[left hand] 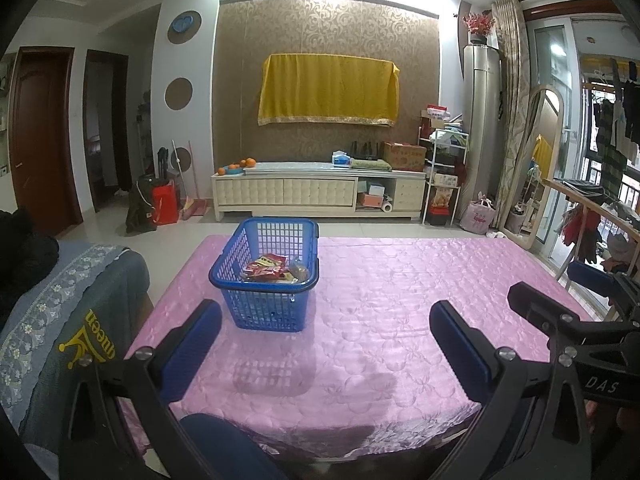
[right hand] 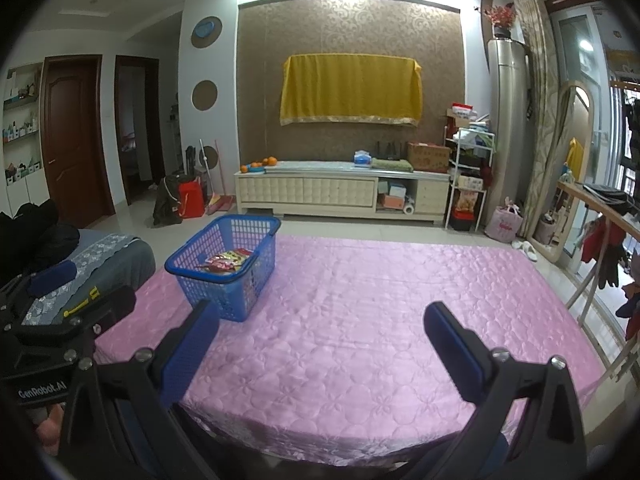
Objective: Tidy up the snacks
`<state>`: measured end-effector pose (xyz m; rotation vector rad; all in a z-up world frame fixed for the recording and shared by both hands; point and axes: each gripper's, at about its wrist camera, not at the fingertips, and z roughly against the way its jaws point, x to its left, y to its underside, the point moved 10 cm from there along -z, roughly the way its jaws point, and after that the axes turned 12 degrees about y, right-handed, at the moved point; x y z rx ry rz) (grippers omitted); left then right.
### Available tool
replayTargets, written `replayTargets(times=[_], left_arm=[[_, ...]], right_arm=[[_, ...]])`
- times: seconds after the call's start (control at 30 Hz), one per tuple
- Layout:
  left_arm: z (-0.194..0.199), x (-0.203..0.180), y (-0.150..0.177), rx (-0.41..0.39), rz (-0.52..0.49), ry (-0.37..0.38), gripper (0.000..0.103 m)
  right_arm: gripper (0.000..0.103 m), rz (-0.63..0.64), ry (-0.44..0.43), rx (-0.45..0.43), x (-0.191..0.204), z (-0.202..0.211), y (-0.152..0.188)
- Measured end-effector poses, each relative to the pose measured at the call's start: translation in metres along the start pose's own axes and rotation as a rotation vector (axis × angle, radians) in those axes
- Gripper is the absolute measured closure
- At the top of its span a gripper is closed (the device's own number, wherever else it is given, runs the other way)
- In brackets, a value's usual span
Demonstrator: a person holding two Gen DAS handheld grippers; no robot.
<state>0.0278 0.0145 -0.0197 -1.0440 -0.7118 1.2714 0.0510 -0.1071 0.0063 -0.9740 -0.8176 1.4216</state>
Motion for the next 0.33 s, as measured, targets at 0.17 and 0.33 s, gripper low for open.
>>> replayTargets(times=[0.17,0.33], left_arm=[[0.0007,0.0009,0.0000,0.002,0.006,0.003,0.000],[0.0003,0.0011,0.0012,0.008,0.019,0.014,0.000]], right_arm=[[0.000,0.004,0.000,-0.003,-0.0003,0.0012,-0.0009],[0.000,-0.001,0.002,-0.003,0.0010,0.0011,-0.0001]])
